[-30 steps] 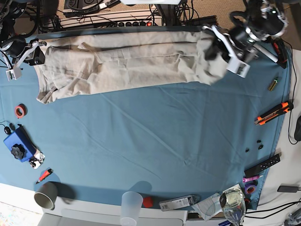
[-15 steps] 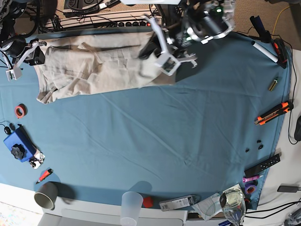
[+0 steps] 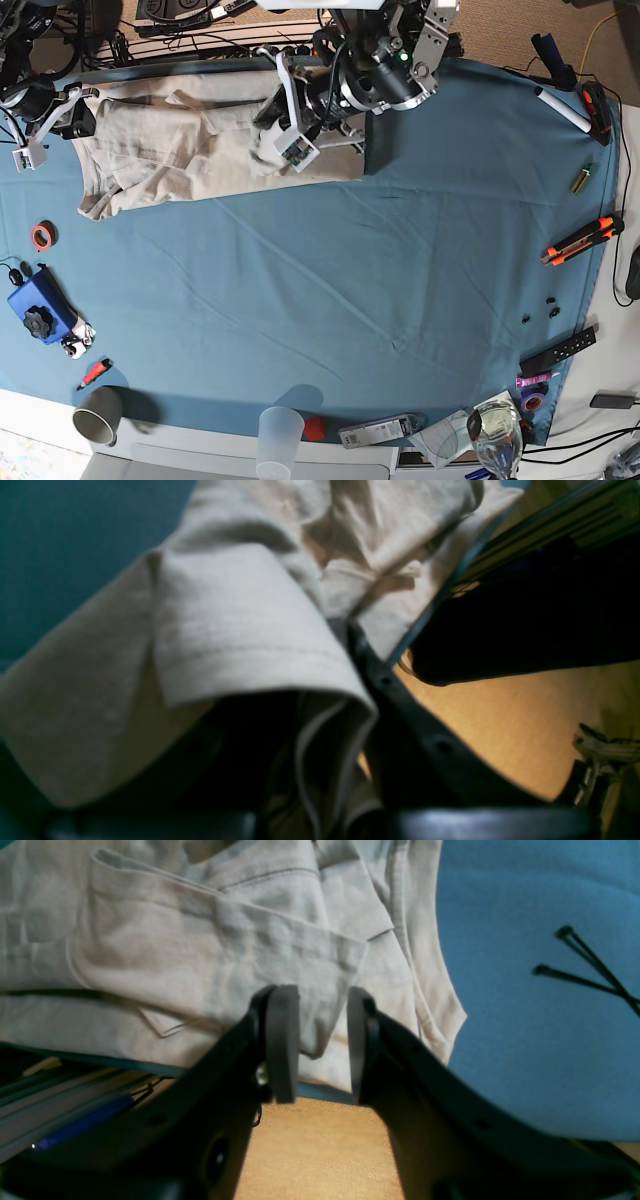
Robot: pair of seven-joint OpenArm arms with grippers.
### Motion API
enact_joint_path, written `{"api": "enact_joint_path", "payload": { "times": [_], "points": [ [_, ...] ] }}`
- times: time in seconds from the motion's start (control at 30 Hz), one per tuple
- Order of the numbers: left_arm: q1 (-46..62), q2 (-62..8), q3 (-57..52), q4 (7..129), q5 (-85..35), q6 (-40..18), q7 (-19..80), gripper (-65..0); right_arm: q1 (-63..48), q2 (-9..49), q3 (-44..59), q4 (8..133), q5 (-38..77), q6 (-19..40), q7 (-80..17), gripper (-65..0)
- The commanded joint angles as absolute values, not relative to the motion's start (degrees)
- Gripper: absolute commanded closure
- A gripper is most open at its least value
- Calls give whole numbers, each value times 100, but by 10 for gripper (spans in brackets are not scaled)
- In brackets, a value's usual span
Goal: Fold the T-shirt properly
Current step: 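Fold the strip end over toward the right gripper with the left gripper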
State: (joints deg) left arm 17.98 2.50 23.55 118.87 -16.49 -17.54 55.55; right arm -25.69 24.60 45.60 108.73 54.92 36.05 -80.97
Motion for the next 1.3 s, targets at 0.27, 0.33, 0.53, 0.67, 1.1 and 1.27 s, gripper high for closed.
{"api": "enact_joint_path", "payload": {
  "times": [0.27,0.33,0.53,0.67,1.1,1.27],
  "points": [
    [1682,318,2388,11834,-1761,-1776,5188,0,-2556,2589,4624,10951,5566,3618,-8000,-171],
    [1682,318,2388,11756,-1841,-1778,5179,0,-2556,2587,4624,10951,5566,3618,-8000,-171],
    [1682,318,2388,11725,-2014,-2119,4893,-162,-2556,2587,4624,10951,5566,3618,-8000,-171],
    [1682,318,2388,11725,-2010,-1922,4681,-339,-2556,2587,4624,10951,5566,3618,-8000,-171],
    [1682,318,2386,11828,-1905,-1778,5262,-195,-2554,2587,4624,10951,5566,3618,-8000,-171],
    [1671,318,2386,11841,-1188,-1074,5269,0,-2554,2589,4624,10951,5564,3618,-8000,-171]
  ]
}}
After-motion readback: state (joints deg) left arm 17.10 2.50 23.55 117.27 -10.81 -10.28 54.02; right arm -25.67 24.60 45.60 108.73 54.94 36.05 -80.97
